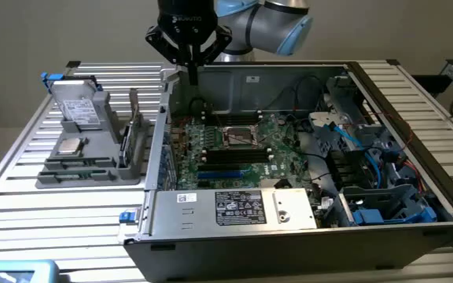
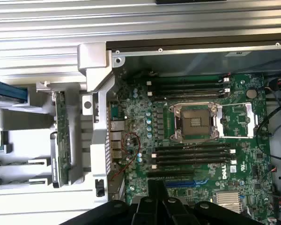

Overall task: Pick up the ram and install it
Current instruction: 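Reach for the ram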

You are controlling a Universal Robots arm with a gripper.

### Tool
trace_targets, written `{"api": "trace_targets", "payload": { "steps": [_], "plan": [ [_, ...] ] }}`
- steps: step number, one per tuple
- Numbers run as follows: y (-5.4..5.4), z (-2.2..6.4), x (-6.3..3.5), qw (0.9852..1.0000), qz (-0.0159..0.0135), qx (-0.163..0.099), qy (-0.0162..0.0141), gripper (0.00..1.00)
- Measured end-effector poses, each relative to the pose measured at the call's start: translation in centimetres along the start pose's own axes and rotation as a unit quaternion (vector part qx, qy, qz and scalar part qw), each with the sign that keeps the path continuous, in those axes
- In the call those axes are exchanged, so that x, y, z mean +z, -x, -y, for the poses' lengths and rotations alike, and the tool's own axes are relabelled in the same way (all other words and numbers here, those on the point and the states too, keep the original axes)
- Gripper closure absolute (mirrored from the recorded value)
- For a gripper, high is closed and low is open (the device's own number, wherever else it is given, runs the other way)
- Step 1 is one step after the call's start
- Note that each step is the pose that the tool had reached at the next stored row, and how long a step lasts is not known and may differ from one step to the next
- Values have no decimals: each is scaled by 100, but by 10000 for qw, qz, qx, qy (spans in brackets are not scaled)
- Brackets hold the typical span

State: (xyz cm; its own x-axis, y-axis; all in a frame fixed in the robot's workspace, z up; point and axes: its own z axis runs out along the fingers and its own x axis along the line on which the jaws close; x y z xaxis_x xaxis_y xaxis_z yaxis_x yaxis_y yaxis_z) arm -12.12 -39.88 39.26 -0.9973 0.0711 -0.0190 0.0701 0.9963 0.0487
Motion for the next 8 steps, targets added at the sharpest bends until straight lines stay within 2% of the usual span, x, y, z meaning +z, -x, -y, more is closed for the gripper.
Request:
{"api": "trace_targets", "payload": {
  "steps": [8],
  "plan": [
    [0, 0, 0, 10000, 0, 0, 0, 89]
  ]
}}
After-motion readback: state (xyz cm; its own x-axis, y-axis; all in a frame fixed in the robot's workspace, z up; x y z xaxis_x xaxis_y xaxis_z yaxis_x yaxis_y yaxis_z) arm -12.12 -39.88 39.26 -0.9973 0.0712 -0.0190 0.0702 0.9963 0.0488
